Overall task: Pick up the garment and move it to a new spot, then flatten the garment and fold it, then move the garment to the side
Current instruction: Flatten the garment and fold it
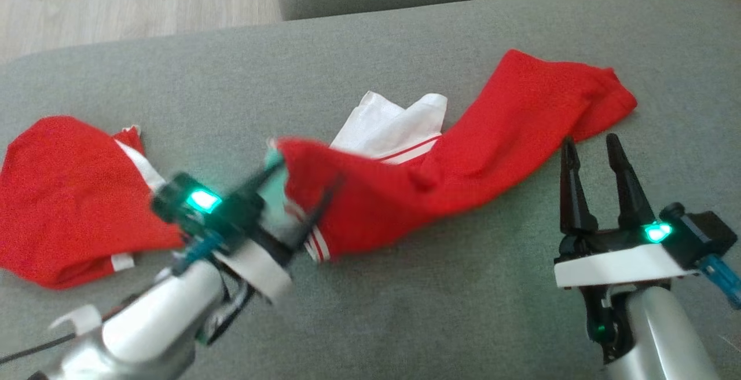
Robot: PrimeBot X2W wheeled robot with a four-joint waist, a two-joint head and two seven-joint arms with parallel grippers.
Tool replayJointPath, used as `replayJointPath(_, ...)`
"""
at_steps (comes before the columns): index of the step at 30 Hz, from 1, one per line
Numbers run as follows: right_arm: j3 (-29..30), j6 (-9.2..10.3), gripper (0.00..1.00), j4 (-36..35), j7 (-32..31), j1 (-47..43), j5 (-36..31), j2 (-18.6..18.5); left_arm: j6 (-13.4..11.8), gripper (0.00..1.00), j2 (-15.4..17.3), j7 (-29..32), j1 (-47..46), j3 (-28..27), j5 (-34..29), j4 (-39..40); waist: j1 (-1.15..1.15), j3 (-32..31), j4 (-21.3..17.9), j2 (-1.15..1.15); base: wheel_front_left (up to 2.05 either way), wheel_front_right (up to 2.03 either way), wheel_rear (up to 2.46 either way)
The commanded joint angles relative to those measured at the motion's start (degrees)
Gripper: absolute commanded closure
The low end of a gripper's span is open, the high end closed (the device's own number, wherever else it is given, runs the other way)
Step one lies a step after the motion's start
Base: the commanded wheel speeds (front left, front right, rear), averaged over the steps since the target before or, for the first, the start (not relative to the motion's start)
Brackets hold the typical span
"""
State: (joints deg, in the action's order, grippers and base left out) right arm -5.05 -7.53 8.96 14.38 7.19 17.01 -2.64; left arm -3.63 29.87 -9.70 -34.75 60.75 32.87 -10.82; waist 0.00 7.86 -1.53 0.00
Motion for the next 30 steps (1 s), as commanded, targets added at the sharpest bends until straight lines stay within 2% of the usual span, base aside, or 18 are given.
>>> replayJointPath(1, -0.93, 0.04, 0.0, -2.3, 0.62, -0.04, -0.16, -0.23, -2.9, 0.0, 0.32, -2.23, -0.56, -5.78, 2.6, -0.04, 0.0, -0.23, 0.1, 0.0, 0.0, 0.0, 0.0)
replayJointPath(4, -0.35, 0.04, 0.0, -2.71, 0.62, -0.7, -0.24, -0.23, -7.12, 0.0, -2.06, -4.58, 2.75, -12.13, 7.03, -1.71, 0.0, -0.46, 0.45, 0.0, 0.0, 0.0, 0.0)
replayJointPath(5, -0.35, 0.04, 0.0, -2.71, 0.62, -0.7, -0.24, -0.23, -7.12, 0.0, -2.06, -4.58, 2.75, -12.13, 7.03, -1.71, 0.0, -0.46, 0.45, 0.0, 0.0, 0.0, 0.0)
replayJointPath(7, -0.04, 0.04, 0.0, -2.92, 0.62, -1.16, -0.44, -0.23, -8.48, 0.0, -3.7, -5.11, 5.32, -15.48, 8.66, -2.14, 0.0, -0.46, 0.76, 0.0, 0.0, 0.0, 0.0)
replayJointPath(9, 0.34, 0.04, 0.0, -2.97, 0.62, -1.6, -0.77, -0.23, -8.36, 0.0, -5.34, -5.24, 7.72, -18.18, 8.62, -1.63, 0.0, -0.38, 1.19, 0.0, 0.0, 0.0, 0.0)
replayJointPath(15, 0.81, 0.04, 0.0, -2.94, 0.62, -2.1, -1.66, -0.23, -6.31, 0.0, -9.52, -5.28, 12.98, -25.25, 3.46, 0.22, 0.0, -0.17, 2.05, 0.0, 0.0, 0.0, 0.0)
replayJointPath(21, -0.34, 0.04, 0.0, -3.02, 0.62, -1.3, -1.75, -0.23, -2.81, 0.0, -12.73, -5.29, 14.48, -29.88, -1.2, -0.09, 0.0, 0.56, 1.12, 0.0, 0.0, 0.0, 0.0)
replayJointPath(25, -0.99, 0.04, 0.0, -3.06, 0.62, -0.68, -1.45, -0.23, -0.39, 0.0, -13.43, -5.29, 13.7, -30.99, -3.51, -1.56, 0.0, 1.45, -0.52, 0.0, 0.0, 0.0, 0.0)
replayJointPath(30, -1.56, 0.04, 0.0, -3.11, 0.62, -0.12, -0.82, -0.23, 2.83, 0.0, -12.91, -4.56, 9.46, -29.61, -5.29, -4.98, 0.0, 3.0, -2.81, 0.0, 0.0, 0.0, 0.0)
